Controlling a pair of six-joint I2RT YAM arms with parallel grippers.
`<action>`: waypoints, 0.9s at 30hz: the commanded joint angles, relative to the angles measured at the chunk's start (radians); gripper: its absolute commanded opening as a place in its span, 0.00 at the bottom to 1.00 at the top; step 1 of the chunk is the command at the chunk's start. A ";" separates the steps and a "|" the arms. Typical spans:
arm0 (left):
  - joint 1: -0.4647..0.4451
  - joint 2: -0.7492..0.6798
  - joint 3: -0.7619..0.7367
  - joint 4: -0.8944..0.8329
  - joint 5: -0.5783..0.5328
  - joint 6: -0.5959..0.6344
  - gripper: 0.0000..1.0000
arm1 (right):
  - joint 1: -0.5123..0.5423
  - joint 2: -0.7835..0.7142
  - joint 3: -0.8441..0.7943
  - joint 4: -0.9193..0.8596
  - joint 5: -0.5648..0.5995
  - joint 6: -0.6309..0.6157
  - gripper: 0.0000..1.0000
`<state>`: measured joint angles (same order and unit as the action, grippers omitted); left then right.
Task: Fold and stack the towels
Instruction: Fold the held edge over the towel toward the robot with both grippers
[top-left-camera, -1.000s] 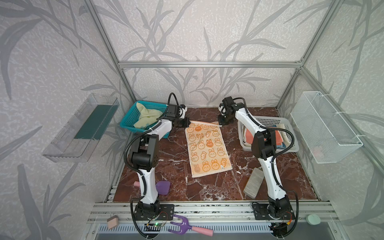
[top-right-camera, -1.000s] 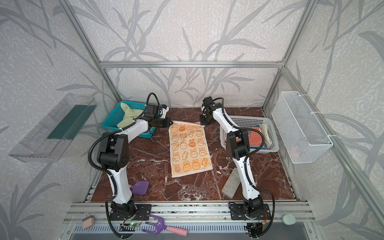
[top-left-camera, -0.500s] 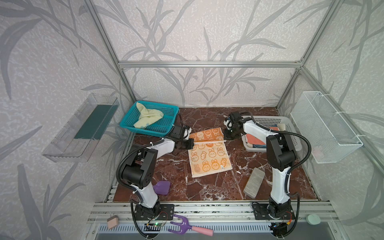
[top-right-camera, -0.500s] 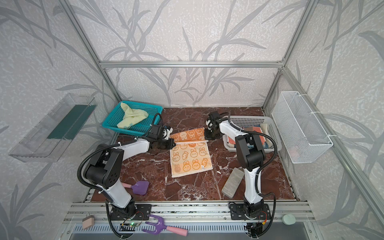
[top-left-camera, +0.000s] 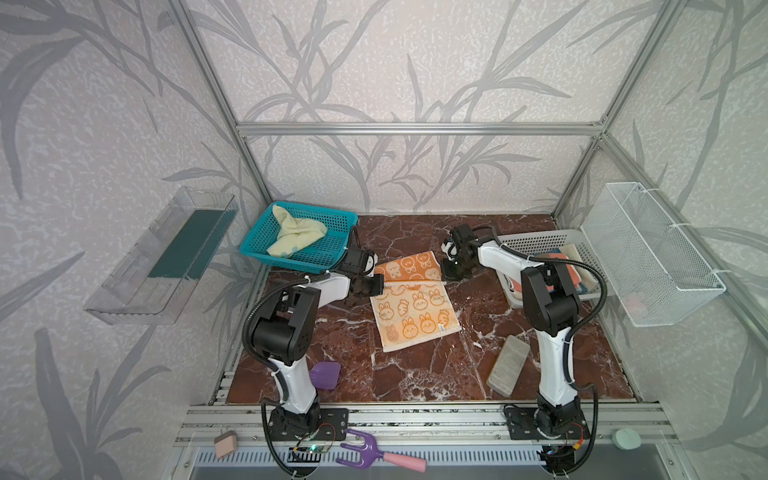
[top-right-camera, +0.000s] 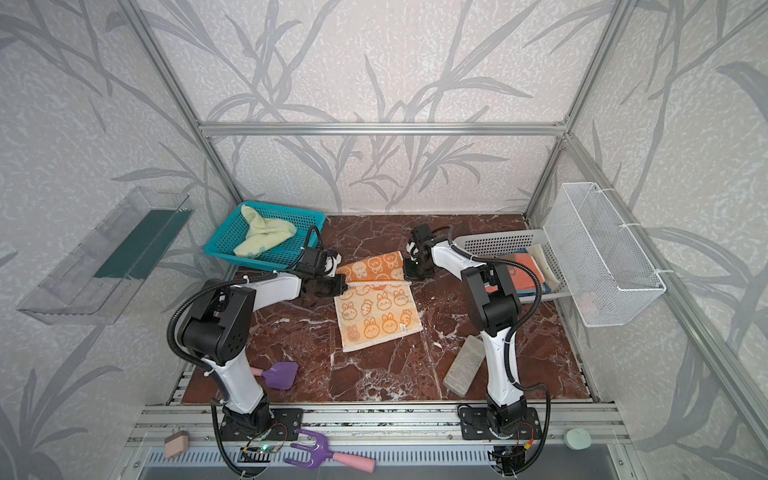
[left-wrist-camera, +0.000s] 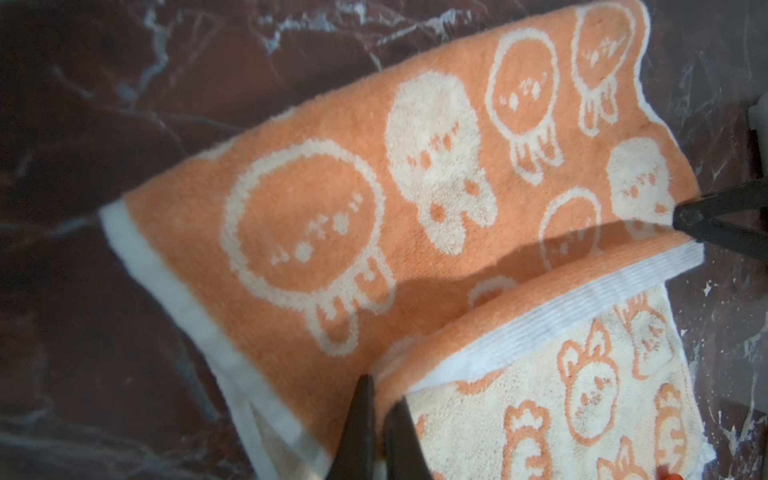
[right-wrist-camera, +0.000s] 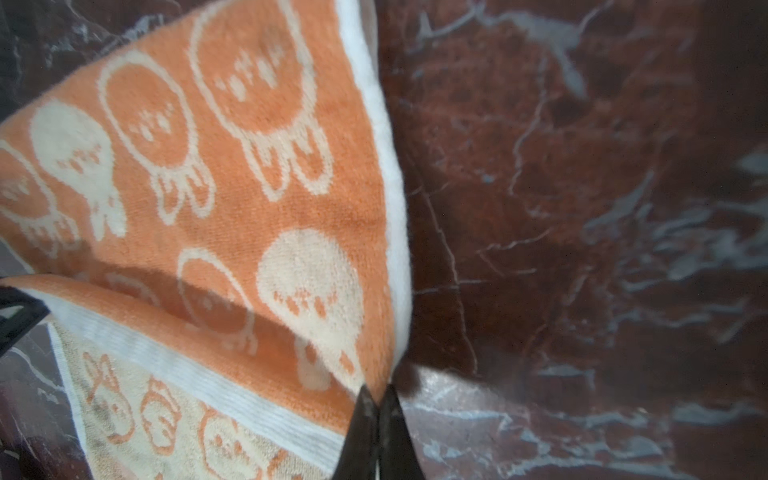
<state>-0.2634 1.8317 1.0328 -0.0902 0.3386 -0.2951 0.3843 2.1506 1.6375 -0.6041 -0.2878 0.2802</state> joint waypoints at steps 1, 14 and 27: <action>0.028 -0.011 0.071 -0.051 -0.011 0.044 0.00 | -0.006 -0.019 0.069 -0.081 0.044 -0.027 0.00; 0.003 -0.393 -0.087 -0.161 -0.023 0.093 0.00 | 0.028 -0.325 -0.128 -0.120 0.055 -0.035 0.00; -0.056 -0.439 -0.492 0.092 0.045 -0.101 0.00 | 0.067 -0.295 -0.440 0.004 0.047 0.012 0.00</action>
<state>-0.3378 1.3987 0.5545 -0.0563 0.4313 -0.3508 0.4740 1.8690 1.1831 -0.5785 -0.3168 0.2916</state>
